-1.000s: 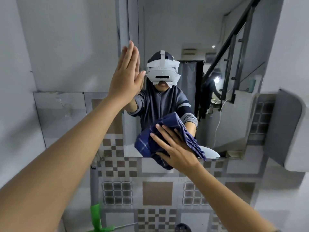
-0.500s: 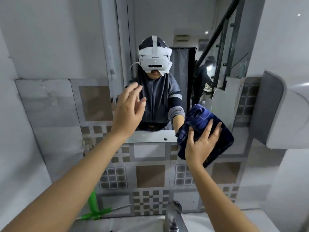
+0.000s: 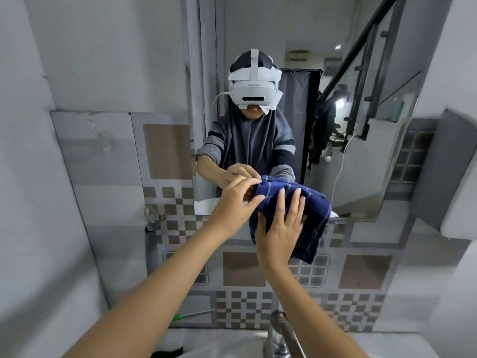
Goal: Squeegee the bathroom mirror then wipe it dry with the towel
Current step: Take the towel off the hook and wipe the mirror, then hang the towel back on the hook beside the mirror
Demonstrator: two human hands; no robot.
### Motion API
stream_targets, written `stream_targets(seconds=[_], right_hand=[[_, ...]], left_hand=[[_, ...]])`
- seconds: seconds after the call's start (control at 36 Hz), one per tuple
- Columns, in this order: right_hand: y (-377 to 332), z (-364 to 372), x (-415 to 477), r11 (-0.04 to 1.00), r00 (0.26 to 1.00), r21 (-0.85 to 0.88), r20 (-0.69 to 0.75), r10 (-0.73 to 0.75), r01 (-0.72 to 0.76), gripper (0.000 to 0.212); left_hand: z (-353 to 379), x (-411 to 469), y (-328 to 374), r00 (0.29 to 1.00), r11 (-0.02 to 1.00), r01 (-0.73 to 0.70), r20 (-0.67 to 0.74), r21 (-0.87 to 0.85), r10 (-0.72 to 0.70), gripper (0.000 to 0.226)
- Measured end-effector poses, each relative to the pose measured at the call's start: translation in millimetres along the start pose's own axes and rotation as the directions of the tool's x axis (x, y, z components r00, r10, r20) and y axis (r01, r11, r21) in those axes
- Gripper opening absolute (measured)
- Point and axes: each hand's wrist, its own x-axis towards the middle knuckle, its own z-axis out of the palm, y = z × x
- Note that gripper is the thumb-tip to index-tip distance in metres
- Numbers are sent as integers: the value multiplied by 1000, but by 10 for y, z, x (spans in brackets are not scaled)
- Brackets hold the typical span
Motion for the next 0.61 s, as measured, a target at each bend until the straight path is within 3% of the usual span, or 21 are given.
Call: stream_targets(seconds=[0.17,0.33,0.61], right_hand=[[-87,-14,-77,994,996,-89,78,-49,56,58],[-148,-141,-109,983,979,-135,178,-96,121,63],[-441,-587,-404,975,940,68,257,-224,213,59]], left_hand=[[-113,-34,-15,984,987,153,-90,-40,-156,18],[-237,-73,11,988,991,133,-83,22,-131,13],[-802,-244,211,987,994,100,-134,54,-92,14]])
